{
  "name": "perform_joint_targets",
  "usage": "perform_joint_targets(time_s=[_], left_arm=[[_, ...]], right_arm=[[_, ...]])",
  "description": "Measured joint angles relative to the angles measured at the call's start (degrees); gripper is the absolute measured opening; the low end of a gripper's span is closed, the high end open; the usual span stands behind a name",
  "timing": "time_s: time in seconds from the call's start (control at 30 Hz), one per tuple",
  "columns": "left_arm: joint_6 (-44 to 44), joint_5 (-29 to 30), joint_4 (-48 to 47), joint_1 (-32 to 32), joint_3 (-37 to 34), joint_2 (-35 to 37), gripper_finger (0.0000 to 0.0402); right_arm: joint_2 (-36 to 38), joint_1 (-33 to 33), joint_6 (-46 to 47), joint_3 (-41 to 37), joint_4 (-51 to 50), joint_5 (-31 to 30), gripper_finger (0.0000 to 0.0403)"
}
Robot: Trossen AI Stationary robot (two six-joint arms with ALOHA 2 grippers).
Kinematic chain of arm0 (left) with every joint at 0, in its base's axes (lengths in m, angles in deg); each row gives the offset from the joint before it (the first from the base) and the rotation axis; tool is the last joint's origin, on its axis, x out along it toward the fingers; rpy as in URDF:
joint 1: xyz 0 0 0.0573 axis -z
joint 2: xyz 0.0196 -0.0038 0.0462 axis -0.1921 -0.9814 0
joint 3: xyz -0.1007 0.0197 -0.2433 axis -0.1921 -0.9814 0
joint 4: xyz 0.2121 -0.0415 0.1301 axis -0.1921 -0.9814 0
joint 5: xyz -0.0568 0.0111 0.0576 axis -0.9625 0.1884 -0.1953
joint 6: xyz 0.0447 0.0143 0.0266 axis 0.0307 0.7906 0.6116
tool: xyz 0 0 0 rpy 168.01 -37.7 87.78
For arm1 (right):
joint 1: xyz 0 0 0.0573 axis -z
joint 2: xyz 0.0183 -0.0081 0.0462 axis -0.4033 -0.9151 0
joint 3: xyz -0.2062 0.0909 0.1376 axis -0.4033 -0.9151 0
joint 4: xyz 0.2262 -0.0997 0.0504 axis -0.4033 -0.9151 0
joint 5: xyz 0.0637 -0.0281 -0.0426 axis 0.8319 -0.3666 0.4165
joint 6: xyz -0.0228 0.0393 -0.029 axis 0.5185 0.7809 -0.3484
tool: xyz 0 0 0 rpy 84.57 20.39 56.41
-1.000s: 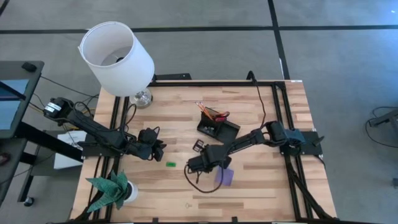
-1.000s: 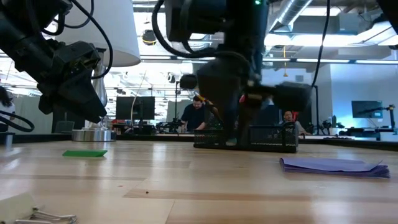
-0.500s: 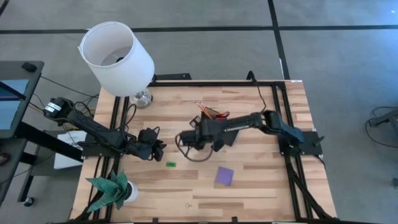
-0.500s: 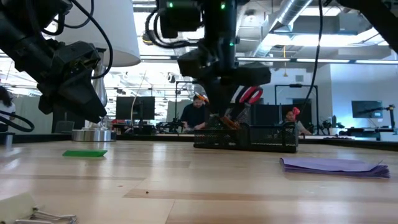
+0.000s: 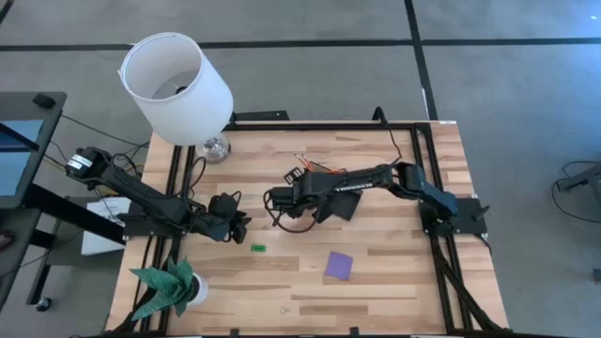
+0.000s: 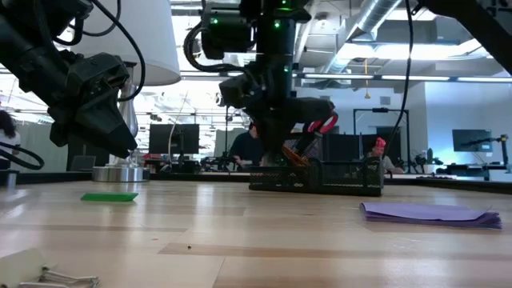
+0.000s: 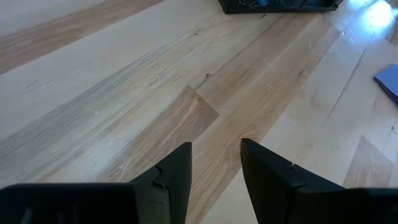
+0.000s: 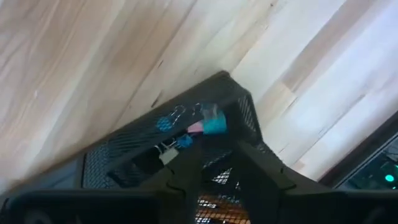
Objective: Pick and place office supplies into organizer
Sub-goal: Put the green binder clip into the black desk organizer, then put the yellow binder clip into the black desk organizer
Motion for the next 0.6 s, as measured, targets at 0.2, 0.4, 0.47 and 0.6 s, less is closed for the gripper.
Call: perform_joint_targets(time_s=[0.2, 0.4, 0.47, 0.6], left_arm=[[-0.1, 0.0, 0.1, 0.0, 0.0, 0.0, 0.0128], [-0.1, 0.0, 0.0, 0.0, 0.0, 0.0, 0.0128], [-0.1, 0.0, 0.0, 0.0, 0.0, 0.0, 0.0128], [-0.4, -0.2, 0.4, 0.0, 0.0, 0.0, 0.0128]], right_arm=[[-2.4, 0.3, -1.1, -1.3, -0.5, -0.7, 0.0121], [-3.4, 0.2, 6.4, -1.7, -1.5, -10.5, 0.0135], [-2.9, -0.3, 8.3, -1.5, -3.7, -11.0, 0.0138], [-2.1, -2.3, 15.0, 0.8, -7.3, -10.5, 0.0138]])
